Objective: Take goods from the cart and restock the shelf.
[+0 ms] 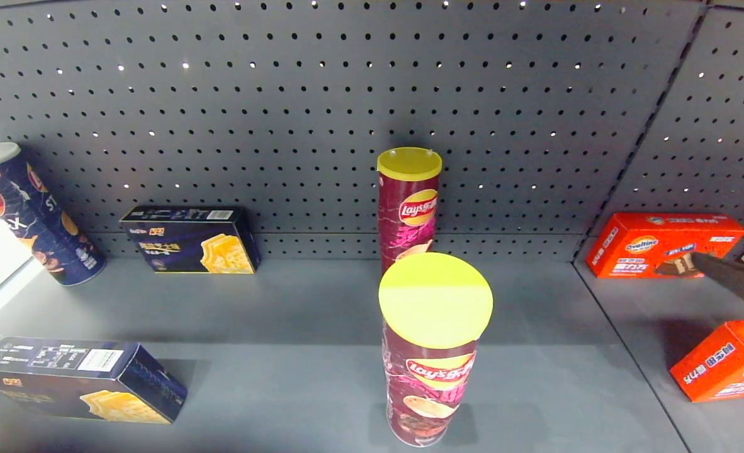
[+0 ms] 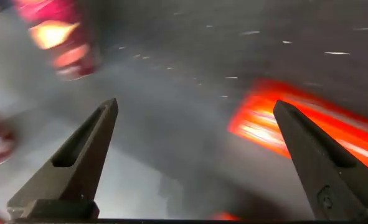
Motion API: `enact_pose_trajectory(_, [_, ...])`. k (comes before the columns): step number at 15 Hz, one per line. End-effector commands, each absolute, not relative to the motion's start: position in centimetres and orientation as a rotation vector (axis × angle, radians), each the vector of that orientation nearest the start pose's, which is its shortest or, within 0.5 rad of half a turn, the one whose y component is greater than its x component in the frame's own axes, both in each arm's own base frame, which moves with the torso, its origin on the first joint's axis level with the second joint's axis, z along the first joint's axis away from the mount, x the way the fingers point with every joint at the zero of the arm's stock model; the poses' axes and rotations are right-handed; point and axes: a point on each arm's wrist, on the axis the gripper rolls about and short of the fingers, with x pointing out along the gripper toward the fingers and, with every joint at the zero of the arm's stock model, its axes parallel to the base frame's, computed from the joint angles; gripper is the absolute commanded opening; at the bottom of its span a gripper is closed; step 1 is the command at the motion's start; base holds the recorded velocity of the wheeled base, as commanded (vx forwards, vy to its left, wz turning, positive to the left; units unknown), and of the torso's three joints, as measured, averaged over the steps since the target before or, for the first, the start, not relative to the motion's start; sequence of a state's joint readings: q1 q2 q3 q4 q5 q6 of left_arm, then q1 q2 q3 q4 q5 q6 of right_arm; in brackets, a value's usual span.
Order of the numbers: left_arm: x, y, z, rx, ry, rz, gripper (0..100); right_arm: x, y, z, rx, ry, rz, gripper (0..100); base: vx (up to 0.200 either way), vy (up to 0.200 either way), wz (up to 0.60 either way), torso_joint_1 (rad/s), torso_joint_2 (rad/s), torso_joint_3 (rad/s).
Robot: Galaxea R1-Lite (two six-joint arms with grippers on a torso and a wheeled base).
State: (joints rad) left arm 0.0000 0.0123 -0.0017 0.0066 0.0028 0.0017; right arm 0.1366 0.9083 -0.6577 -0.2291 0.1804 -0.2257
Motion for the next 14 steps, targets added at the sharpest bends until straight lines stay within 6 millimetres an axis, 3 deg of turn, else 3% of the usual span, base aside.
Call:
enact_pose_trajectory(1, [-2.2,0.0,7.6,0.002,0.020,0.003,100,-0.3,0.5,19.4,-0.239,-0.127,0.017,100,0.000,0.000,0.00,0.000,0.00,0.000])
enact_pose_trajectory(2, [-2.2,0.0,7.6,0.002,0.018,0.003,100,-1.5,0.7,17.0,-0.236,-0.102,-0.002,100,0.000,0.000,0.00,0.000,0.00,0.000])
enact_pose_trajectory(3, [-2.2,0.0,7.6,0.002,0.018,0.003,100,-3.1,0.9,12.7,-0.200,-0.042,-0.103,100,0.000,0.000,0.00,0.000,0.00,0.000])
enact_pose_trajectory(5, [-2.2,0.0,7.5,0.000,0.018,0.003,100,-2.2,0.5,11.1,-0.141,-0.028,-0.200,100,0.000,0.000,0.00,0.000,0.00,0.000])
enact_pose_trajectory(6, [-2.2,0.0,7.5,0.002,0.018,0.003,100,-1.5,0.2,8.6,-0.073,0.017,-0.245,100,0.000,0.000,0.00,0.000,0.00,0.000])
enact_pose_trajectory(9, [-2.2,0.0,7.6,0.002,0.017,0.003,100,-1.5,0.2,8.0,0.024,0.067,-0.251,100,0.000,0.000,0.00,0.000,0.00,0.000])
enact_pose_trajectory(14, [-2.2,0.0,7.5,-0.002,0.018,0.006,100,-1.5,0.2,7.7,0.011,0.099,-0.253,100,0.000,0.000,0.00,0.000,0.00,0.000])
